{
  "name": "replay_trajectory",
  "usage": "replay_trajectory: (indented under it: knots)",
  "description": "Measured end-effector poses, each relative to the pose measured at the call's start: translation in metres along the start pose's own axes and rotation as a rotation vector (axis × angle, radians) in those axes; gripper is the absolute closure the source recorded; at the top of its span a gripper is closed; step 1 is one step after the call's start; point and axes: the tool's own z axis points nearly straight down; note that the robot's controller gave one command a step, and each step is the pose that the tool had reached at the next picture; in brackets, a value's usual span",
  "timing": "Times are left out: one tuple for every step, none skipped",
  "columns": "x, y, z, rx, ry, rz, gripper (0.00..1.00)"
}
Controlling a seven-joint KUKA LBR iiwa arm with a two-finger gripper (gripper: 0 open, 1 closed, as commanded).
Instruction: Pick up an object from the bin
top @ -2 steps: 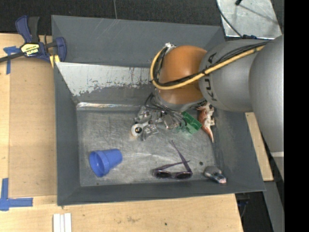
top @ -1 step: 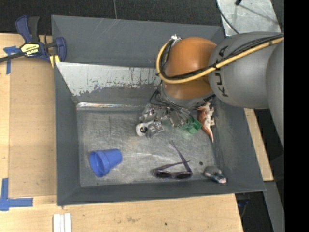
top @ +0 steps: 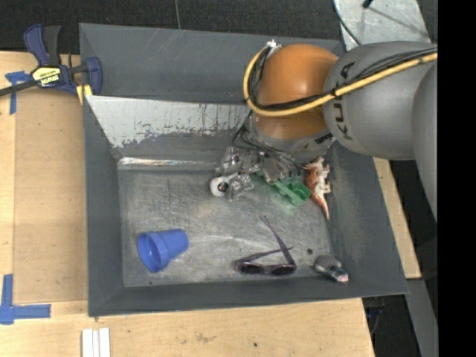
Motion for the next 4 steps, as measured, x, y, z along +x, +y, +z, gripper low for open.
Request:
replay_trajectory:
  knots:
    - [0.003, 0.002, -0.025, -0.004, 0.022, -0.001, 1.0]
    - [0.0, -0.009, -0.021, 0.001, -0.006, 0.002, 1.0]
    - [0.007, -0.002, -0.023, -0.005, 0.028, -0.003, 1.0]
    - [-0.005, 0.007, -0.089, -0.002, 0.013, 0.007, 1.0]
